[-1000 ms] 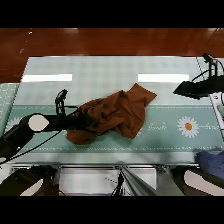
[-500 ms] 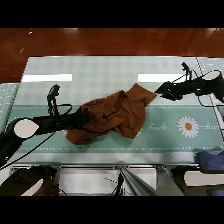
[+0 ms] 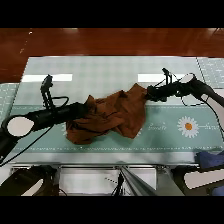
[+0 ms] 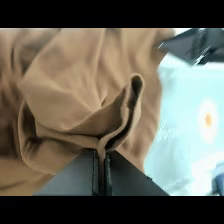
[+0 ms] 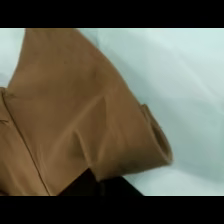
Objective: Fold the shirts.
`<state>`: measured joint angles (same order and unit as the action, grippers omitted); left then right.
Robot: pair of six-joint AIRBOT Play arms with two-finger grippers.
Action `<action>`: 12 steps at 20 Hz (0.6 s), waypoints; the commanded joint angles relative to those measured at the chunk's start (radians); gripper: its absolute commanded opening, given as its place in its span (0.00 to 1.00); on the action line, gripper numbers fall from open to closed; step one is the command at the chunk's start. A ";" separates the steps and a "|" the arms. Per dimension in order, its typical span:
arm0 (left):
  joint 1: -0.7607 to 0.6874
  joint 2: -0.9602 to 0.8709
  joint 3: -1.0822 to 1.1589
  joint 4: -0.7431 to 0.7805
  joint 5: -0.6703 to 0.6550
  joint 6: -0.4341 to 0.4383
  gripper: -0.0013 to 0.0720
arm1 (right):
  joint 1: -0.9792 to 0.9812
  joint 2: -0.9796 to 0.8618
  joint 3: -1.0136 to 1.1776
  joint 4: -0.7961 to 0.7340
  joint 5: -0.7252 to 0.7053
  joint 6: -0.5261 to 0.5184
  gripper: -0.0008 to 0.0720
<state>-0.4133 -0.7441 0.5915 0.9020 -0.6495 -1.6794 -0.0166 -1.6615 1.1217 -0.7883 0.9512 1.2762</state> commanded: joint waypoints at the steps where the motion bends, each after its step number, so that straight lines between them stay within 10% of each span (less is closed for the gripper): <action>1: 0.030 0.006 0.069 0.014 0.016 0.090 0.05 | -0.006 0.011 0.055 0.002 0.029 -0.009 0.05; 12: 0.422 0.145 0.819 0.014 -0.008 0.340 0.05 | -0.166 0.578 0.584 0.000 0.075 -0.067 0.04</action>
<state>-0.0765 -0.6220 1.1950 0.9154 -0.6498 -1.4277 -0.1463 -1.2217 1.5650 -0.7860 1.0481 1.2007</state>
